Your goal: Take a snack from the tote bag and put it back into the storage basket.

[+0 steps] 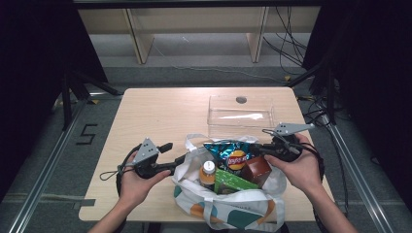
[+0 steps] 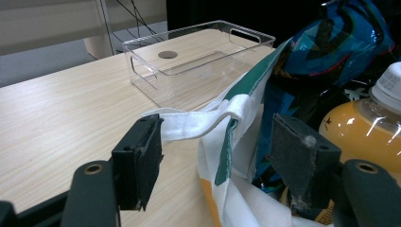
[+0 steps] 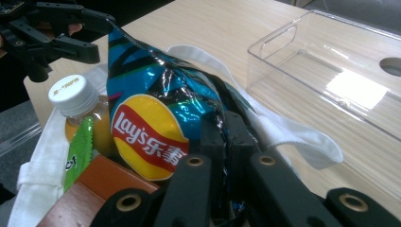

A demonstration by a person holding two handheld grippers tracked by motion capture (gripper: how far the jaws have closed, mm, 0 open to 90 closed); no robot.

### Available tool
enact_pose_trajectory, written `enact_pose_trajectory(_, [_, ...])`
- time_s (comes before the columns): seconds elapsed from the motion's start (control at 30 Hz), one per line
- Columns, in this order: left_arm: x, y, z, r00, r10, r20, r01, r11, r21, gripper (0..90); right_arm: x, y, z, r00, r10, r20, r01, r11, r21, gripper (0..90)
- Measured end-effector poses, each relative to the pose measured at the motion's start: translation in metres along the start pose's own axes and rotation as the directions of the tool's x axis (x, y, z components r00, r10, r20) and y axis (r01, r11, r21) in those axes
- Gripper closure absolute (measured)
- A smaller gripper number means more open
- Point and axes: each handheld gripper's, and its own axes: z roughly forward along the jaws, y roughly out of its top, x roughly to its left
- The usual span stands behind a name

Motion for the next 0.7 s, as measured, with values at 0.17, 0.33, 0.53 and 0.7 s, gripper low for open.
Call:
enact_pose_trajectory(0.17, [0.0, 0.0, 0.0003, 1.0, -0.002, 0.0, 0.002, 1.0, -0.001, 34.5, 0.0029, -0.0001, 0.0008, 0.9997, -0.005, 0.024, 0.006, 1.0, -0.026, 88.7])
enact_pose_trajectory(0.33, [-0.0004, 0.0003, 0.0001, 1.0, -0.001, 0.002, 0.001, 1.0, -0.003, 34.3, 0.0058, 0.0004, 0.0008, 0.9965, -0.065, 0.052, 0.066, 0.997, -0.033, 88.5])
enact_pose_trajectory(0.53, [-0.0002, -0.0002, 0.0006, 1.0, 0.002, 0.009, -0.002, 1.0, 0.001, 34.3, 0.004, 0.0001, -0.0008, 0.9977, -0.067, 0.01, 0.068, 0.998, -0.019, 89.8])
enact_pose_trajectory(0.7, [-0.0012, -0.0006, 0.0019, 0.9998, 0.007, 0.017, -0.007, 1.0, -0.002, 34.4, 0.0063, 0.0003, -0.0012, 0.9939, -0.106, 0.029, 0.108, 0.993, -0.047, 90.0])
